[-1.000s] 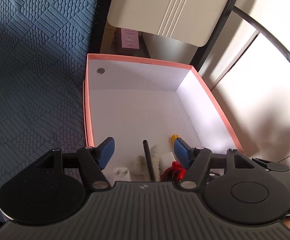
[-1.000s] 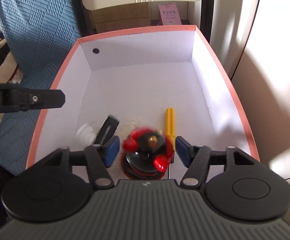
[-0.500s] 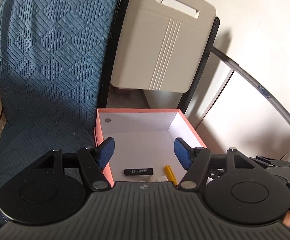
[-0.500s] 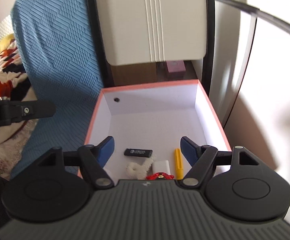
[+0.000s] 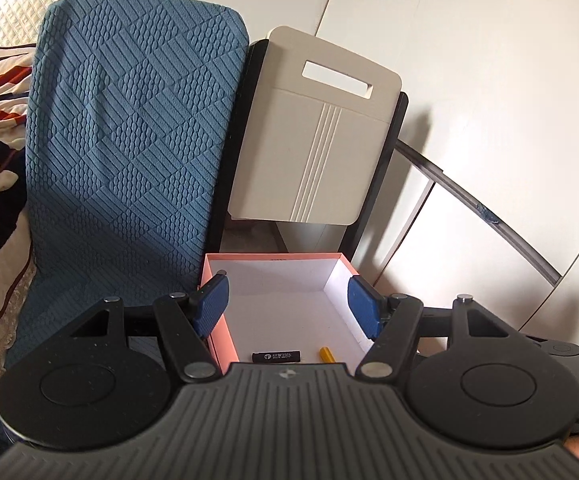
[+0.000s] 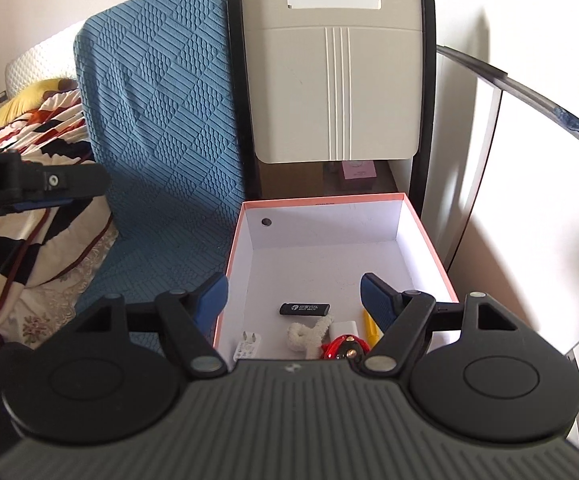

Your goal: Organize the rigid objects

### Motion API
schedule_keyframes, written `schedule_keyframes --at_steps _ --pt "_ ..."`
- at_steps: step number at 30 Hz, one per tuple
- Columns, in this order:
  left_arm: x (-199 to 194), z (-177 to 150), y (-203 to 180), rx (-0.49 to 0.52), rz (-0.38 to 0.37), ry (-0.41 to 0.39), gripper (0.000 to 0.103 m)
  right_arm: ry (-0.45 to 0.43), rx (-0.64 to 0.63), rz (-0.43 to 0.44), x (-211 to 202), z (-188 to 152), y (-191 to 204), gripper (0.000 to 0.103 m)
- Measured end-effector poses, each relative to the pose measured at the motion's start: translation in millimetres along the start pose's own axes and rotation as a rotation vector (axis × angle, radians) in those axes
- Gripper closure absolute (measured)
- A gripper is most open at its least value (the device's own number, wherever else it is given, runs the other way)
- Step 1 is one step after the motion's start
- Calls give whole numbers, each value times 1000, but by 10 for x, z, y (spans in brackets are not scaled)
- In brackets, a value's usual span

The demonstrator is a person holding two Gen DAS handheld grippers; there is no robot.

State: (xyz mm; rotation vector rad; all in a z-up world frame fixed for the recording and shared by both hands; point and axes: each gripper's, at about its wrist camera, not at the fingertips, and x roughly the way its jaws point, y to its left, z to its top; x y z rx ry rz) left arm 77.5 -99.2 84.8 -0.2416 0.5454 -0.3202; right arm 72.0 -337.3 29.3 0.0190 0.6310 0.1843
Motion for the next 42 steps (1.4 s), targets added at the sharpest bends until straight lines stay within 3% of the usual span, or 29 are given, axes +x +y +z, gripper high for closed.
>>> schedule_keyframes --at_steps 15,30,42 --pt "-223 -311 188 1 5 -4 32 -1 21 -32 -196 -295 228 27" --pt "6 -555 174 52 23 27 32 24 47 -61 -59 -546 220 27" --pt "215 -640 26 94 -5 42 32 16 32 -82 -49 -658 190 27"
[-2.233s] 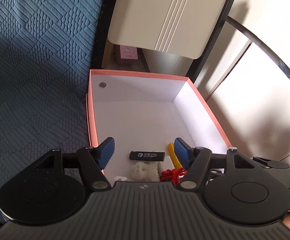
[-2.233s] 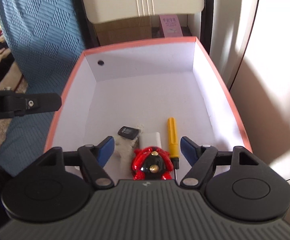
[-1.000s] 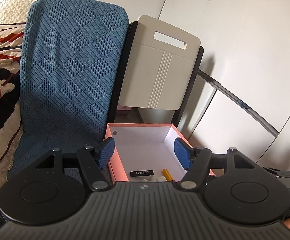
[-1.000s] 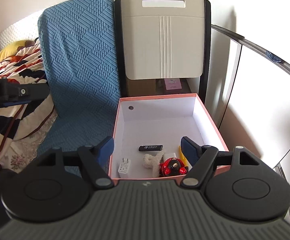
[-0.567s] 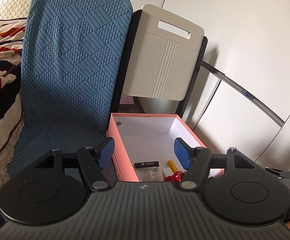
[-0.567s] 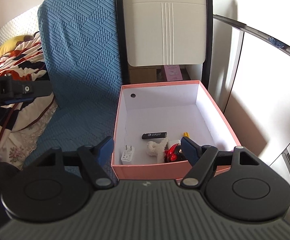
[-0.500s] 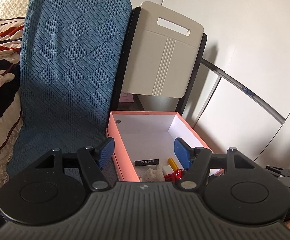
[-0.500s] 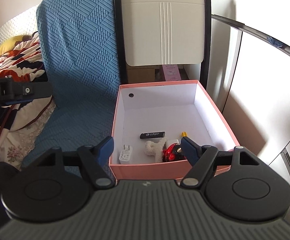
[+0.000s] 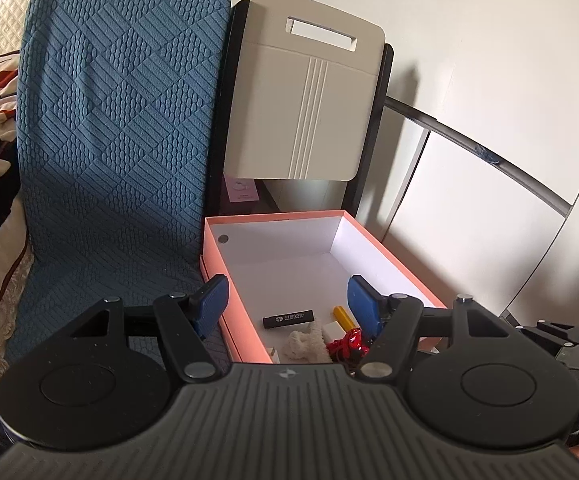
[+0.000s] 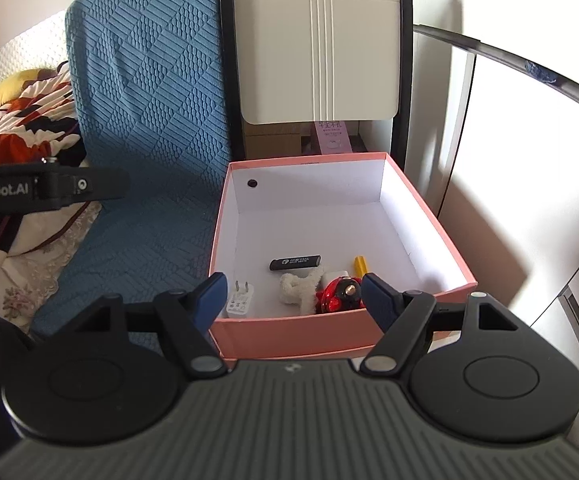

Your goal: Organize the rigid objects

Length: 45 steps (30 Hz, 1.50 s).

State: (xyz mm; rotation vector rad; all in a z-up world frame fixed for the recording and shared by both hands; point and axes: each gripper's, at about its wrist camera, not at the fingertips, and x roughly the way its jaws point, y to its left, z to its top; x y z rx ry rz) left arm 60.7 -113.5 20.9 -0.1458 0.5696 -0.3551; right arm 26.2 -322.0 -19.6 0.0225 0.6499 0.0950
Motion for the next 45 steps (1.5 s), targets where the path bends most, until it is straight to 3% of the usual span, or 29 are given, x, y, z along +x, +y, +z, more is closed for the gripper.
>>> schedule_keyframes --at_steps 21,29,30,33,45 --pt "214 -119 -130 21 13 49 32 24 69 -18 64 -110 -293 27" --pt "180 -109 -122 23 18 38 19 27 63 -14 53 -98 -298 27" --pt "174 -109 -119 27 16 40 14 28 63 -11 55 -95 -302 26" --pt "177 -90 -134 46 30 40 4 23 76 -4 61 -91 -323 0" --pt "218 -109 -134 42 87 51 1 11 92 -26 53 -67 -371 0"
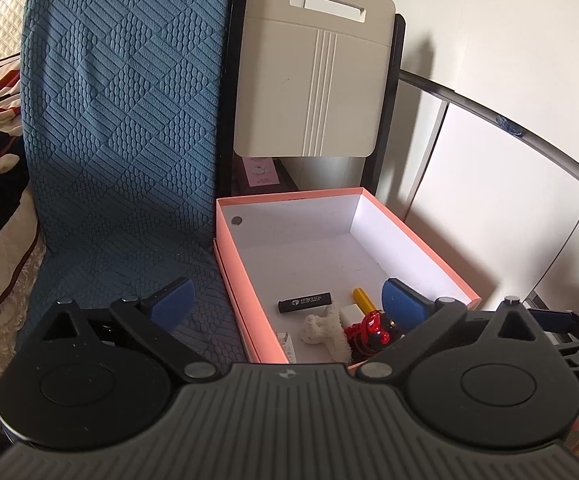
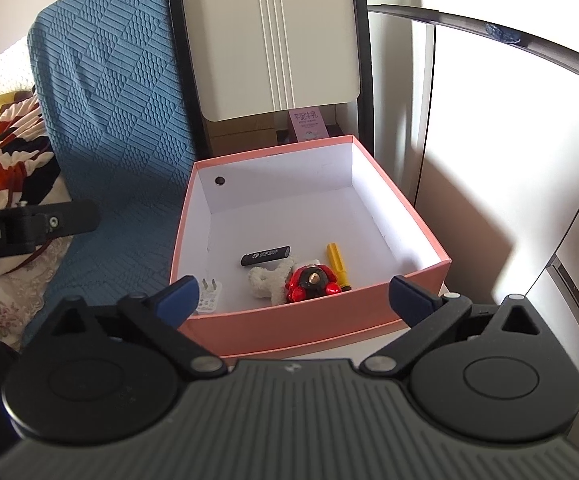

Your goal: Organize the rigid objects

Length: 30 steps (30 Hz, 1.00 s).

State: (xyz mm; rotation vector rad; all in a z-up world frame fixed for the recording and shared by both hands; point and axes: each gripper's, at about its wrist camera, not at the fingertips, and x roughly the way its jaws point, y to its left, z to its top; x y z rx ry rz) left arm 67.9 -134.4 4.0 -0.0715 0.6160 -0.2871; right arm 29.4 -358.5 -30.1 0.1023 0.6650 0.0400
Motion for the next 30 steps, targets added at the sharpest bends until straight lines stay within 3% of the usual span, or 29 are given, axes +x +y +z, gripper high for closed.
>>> schedule_keyframes --at_steps 30 --pt "-18 13 14 15 18 -3 1 13 -17 0 66 -8 23 0"
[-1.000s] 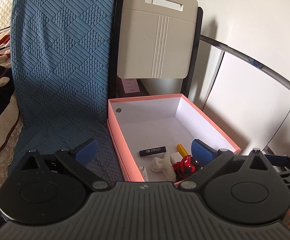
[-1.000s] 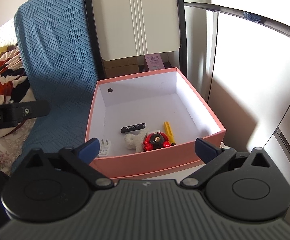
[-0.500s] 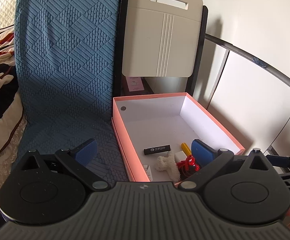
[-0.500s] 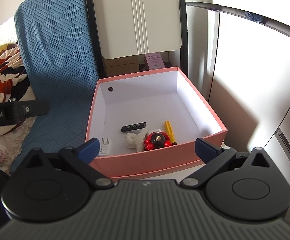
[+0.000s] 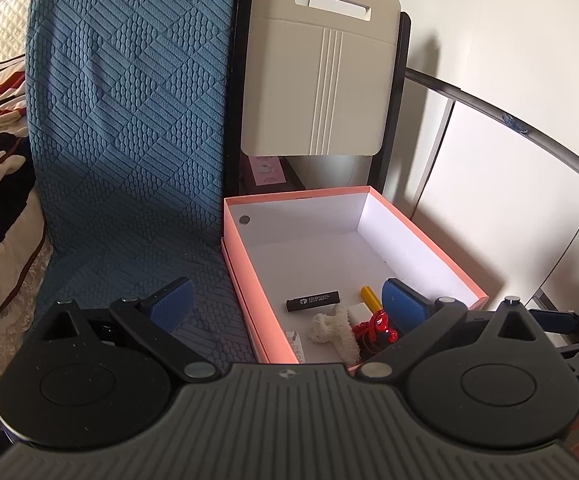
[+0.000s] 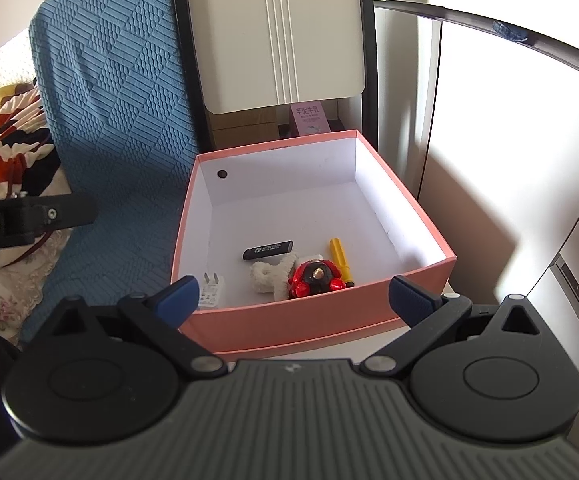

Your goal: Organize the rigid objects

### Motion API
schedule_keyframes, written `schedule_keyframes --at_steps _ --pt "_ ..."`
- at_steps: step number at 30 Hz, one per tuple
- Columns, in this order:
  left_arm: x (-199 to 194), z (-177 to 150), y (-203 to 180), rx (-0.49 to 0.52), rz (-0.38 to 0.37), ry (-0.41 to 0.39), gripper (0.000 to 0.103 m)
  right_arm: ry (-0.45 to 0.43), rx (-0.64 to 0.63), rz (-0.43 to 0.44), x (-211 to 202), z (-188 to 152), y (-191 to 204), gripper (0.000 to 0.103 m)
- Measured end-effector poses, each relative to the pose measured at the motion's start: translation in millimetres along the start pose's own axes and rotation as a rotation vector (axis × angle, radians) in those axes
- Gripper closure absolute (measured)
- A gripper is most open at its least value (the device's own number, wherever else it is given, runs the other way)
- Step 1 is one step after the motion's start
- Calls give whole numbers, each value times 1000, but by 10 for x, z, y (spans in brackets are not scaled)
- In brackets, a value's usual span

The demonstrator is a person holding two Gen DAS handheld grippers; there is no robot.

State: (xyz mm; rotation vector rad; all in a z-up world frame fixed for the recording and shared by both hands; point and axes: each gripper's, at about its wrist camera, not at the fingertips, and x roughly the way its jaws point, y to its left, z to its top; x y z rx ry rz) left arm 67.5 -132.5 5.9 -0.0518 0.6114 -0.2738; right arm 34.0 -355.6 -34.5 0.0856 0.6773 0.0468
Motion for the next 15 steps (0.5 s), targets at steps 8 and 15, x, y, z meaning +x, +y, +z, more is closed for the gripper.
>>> schedule_keyframes --at_steps 8,15 --pt "-13 7 9 1 5 -7 1 5 -3 -4 13 -17 15 0" --pt "-9 12 14 2 2 -4 1 8 -5 -1 18 -19 22 0"
